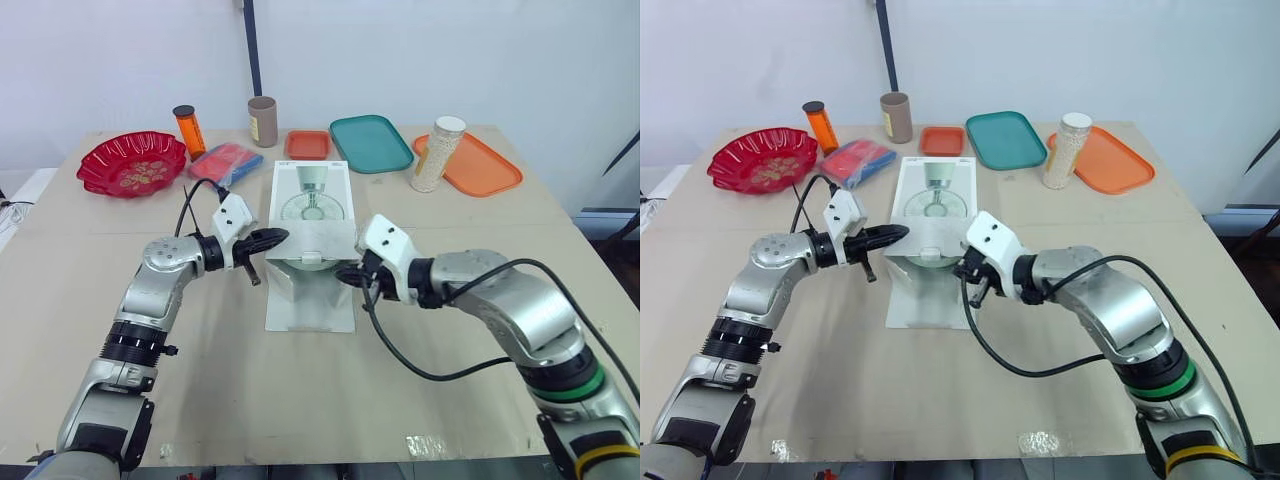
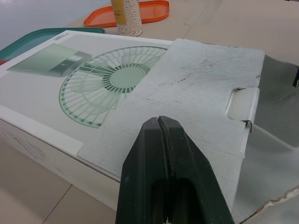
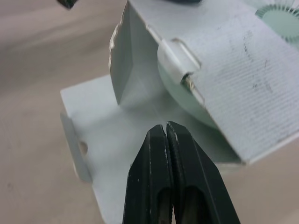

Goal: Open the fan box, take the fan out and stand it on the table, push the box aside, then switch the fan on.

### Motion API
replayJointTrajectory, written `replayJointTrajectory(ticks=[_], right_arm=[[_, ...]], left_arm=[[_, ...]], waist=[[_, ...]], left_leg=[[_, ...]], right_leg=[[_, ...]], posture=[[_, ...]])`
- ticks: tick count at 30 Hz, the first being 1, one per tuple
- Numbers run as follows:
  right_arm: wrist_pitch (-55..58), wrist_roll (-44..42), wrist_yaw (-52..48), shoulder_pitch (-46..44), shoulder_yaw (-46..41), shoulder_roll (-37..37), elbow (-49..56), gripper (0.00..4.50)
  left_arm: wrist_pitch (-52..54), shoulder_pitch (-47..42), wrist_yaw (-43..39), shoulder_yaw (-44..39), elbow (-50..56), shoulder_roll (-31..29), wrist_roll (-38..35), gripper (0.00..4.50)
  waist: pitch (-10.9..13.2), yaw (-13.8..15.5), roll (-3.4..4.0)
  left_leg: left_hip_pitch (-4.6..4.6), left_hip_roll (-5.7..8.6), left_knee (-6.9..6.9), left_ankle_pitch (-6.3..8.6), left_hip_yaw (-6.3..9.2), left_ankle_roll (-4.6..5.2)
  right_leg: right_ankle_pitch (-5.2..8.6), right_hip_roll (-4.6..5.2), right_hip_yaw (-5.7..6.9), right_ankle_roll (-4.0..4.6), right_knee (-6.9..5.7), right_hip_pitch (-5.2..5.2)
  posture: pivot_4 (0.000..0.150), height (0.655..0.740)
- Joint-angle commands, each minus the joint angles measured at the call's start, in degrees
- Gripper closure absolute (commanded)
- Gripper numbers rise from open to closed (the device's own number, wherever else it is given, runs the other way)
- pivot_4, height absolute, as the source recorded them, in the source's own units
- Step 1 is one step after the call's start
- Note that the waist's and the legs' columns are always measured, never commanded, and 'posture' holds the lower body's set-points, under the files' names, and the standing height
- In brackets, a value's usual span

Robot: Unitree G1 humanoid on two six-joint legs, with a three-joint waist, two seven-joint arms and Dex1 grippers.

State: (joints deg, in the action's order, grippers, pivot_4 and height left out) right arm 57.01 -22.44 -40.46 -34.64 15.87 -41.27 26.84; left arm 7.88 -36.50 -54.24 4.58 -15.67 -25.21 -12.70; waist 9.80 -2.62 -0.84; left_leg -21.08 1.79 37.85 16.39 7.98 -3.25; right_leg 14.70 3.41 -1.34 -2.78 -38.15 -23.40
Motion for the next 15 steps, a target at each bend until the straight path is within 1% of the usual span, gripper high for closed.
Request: replayJointTrajectory(ticks=[1,6,10,12,15], right_arm=[[-1.01,0.67,-1.17,0.42,-1.33,-1.84,1.19,4.45],[-2.81,2.36,-2.56,1.14,-1.27,-4.89,0.48,4.45],[-6.81,6.17,-4.34,3.02,0.22,-8.80,-1.34,4.45],[-8.14,7.63,-4.42,3.44,0.27,-9.36,-3.05,4.45],[-9.67,10.73,-2.44,2.36,-0.02,-7.83,-7.76,4.45]], left_arm=[[-0.42,-0.06,0.04,0.14,-0.70,0.16,0.52,4.50],[-0.71,-0.25,0.11,0.16,-1.02,0.36,0.55,4.50],[-0.88,-0.38,0.32,0.02,-1.28,0.58,0.58,4.50],[-0.84,-0.31,0.35,0.04,-1.21,0.68,0.58,4.50],[-0.72,0.06,0.29,0.00,-0.85,0.72,0.51,4.50]], waist=[[0.00,0.00,-0.01],[0.00,0.03,0.00],[0.00,0.06,-0.01],[0.00,0.07,0.00],[-0.01,0.02,0.00]], left_leg=[[0.00,0.00,0.01,0.00,0.00,0.00],[0.00,0.00,0.02,0.01,-0.01,0.01],[0.00,0.01,0.02,0.01,-0.01,0.02],[0.00,0.01,0.03,0.01,-0.04,0.02],[0.02,-0.01,0.04,0.01,-0.04,0.02]], right_leg=[[0.00,0.00,0.00,0.00,0.00,0.01],[0.00,0.00,0.00,0.00,0.00,0.01],[0.01,0.01,0.01,-0.01,0.02,0.02],[0.01,0.01,0.01,-0.01,0.01,0.02],[0.00,-0.01,0.00,-0.01,0.00,0.03]], posture=[[0.150,0.7400],[0.150,0.7400],[0.150,0.7400],[0.150,0.7400],[0.150,0.7400]])
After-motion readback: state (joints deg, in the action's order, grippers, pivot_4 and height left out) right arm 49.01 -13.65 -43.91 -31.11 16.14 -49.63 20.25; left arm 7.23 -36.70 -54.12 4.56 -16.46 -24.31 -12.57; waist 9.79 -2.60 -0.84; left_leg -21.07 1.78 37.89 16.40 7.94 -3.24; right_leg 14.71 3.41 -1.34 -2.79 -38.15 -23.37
